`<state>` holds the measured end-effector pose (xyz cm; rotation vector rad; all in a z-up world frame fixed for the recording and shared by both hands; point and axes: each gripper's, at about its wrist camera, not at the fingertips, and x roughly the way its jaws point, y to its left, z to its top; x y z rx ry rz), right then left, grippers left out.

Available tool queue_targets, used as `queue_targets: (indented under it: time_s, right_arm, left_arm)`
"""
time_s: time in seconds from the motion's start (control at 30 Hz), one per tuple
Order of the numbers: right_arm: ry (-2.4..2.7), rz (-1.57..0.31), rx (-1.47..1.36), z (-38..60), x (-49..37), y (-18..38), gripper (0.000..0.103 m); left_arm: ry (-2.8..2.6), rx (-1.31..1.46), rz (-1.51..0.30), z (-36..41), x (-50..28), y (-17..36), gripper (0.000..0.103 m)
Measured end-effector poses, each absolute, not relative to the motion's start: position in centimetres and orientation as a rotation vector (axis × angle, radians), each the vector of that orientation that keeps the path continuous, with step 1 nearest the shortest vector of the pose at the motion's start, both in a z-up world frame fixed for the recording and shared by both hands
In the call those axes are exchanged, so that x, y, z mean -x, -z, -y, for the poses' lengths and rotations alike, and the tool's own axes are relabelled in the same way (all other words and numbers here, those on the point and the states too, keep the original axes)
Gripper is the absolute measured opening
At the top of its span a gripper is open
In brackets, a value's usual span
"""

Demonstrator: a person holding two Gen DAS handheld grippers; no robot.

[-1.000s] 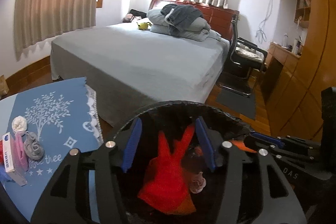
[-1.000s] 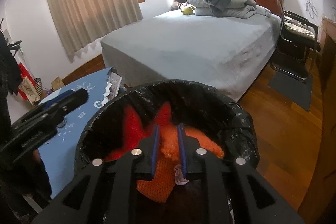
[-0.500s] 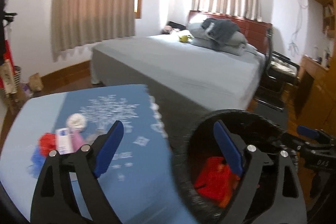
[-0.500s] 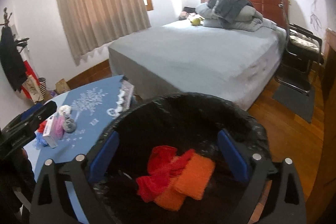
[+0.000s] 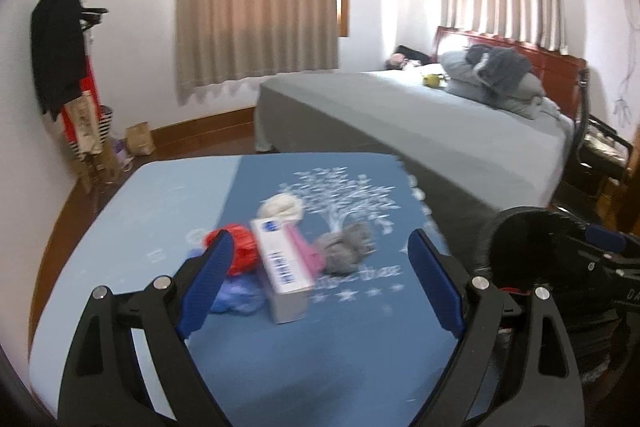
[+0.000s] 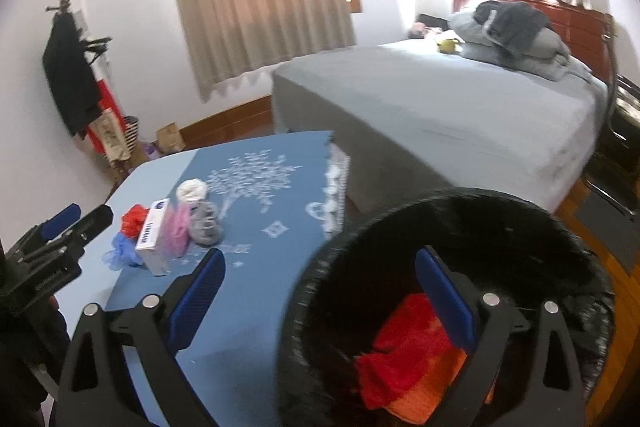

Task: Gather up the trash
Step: 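Move both tools back over the table toward the remaining items, then grasp the blue plastic bag with the left tool while the right tool grasps the grey sock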

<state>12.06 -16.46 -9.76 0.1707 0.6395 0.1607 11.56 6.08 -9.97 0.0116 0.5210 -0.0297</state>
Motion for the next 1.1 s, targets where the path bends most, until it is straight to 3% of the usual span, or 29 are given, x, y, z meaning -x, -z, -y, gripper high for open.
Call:
queue_targets:
  time_s: [0.57,1.1]
  right_arm:
    - [-0.256,-0.675,-0.099,6.1,-18.6,12.9,0.094]
    - [-0.232,-0.724,-0.074,4.3,-21.3,15.5,0.094]
  left_arm:
    - [-0.187,0.026,-0.603,-16.4,-13.8,13.9,0.086]
    - [-0.128,0.065,-0.713,-16.0,-18.2,18.0,0.086]
